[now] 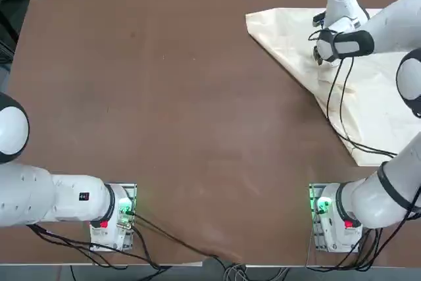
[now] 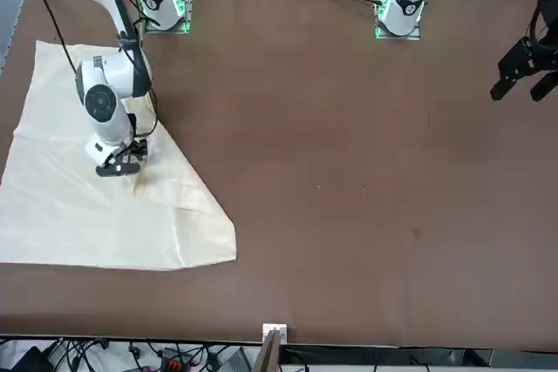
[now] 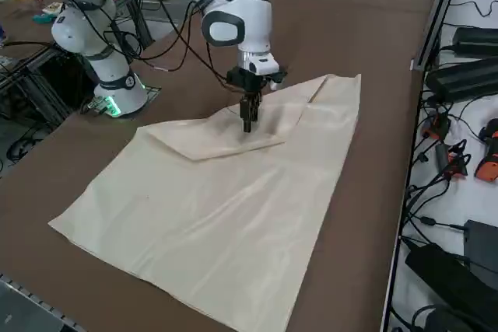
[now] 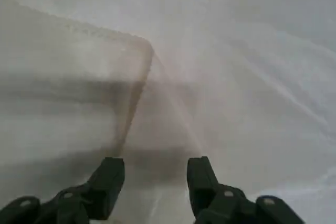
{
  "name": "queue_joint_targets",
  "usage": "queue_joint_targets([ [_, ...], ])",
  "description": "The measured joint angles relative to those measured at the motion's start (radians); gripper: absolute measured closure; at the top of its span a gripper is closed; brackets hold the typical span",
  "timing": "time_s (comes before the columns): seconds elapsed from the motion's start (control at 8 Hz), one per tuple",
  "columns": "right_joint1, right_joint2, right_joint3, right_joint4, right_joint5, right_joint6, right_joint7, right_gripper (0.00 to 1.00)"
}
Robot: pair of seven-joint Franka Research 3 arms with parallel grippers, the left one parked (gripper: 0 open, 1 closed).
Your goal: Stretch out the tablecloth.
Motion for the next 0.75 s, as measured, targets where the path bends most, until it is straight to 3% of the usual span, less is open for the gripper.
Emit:
queue_joint_targets([
  [0.38, 0.003, 0.056, 0.003, 0.002, 0.0, 0.062, 0.164, 0.25],
  [0.75, -0.003, 0.079, 0.001, 0.003, 0.0, 0.083, 0.184, 0.23],
])
